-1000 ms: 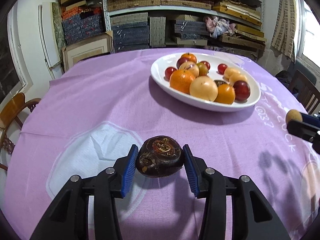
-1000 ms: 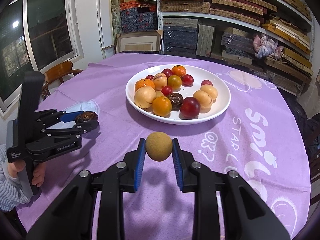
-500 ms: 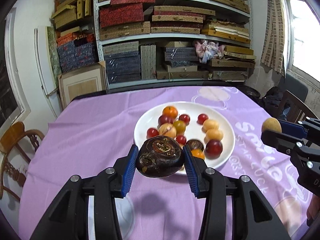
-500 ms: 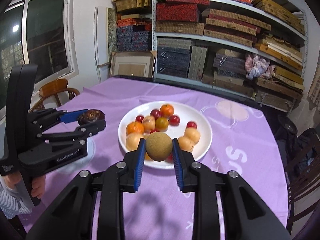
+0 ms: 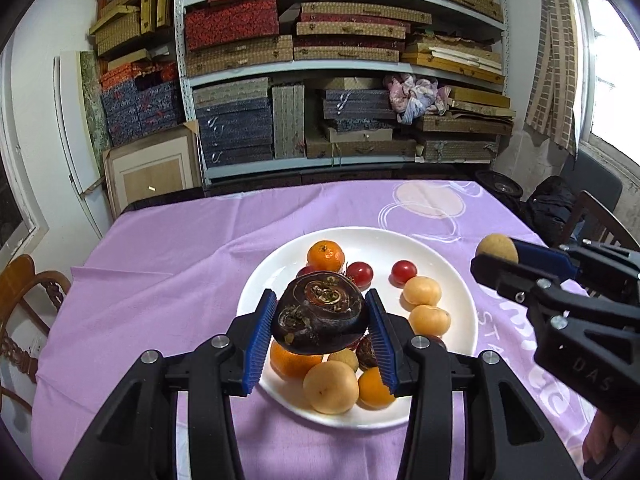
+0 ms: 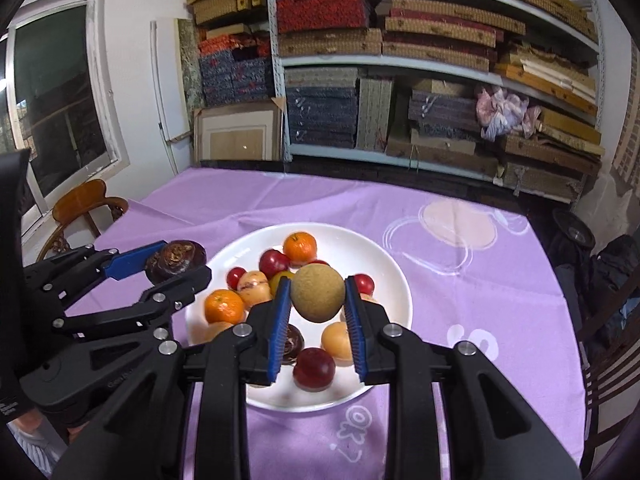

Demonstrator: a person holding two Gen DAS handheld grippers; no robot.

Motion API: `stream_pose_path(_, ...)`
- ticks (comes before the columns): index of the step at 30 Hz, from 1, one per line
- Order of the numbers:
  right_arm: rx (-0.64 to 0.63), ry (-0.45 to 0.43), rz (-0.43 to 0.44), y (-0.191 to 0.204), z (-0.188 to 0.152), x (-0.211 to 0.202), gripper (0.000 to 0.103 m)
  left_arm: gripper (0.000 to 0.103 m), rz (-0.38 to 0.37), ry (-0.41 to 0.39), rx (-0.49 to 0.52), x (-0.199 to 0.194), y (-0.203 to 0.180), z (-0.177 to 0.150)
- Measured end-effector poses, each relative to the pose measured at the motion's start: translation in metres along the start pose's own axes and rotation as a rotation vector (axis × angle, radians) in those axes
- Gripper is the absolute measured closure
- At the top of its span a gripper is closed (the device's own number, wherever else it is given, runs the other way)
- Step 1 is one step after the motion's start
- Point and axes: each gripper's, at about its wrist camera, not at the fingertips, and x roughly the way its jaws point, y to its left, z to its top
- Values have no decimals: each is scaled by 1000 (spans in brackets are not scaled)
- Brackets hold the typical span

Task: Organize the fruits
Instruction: 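Lower both fruits into the white dish and open both tools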

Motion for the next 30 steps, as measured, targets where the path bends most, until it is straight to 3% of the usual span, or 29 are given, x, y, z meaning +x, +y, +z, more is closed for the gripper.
stream_pose_path(6,19,84,-14,-14,-13,57,77,57,-6,75,-21,48,5,-9)
stream_pose_path(13,3,133,-25,-15,-27,96,77,57,-18,126,-35,85,10,-18)
stream_pose_path(30,-43,153,-65,-16,-31,124,76,57,7,123,-15,108,1,-15)
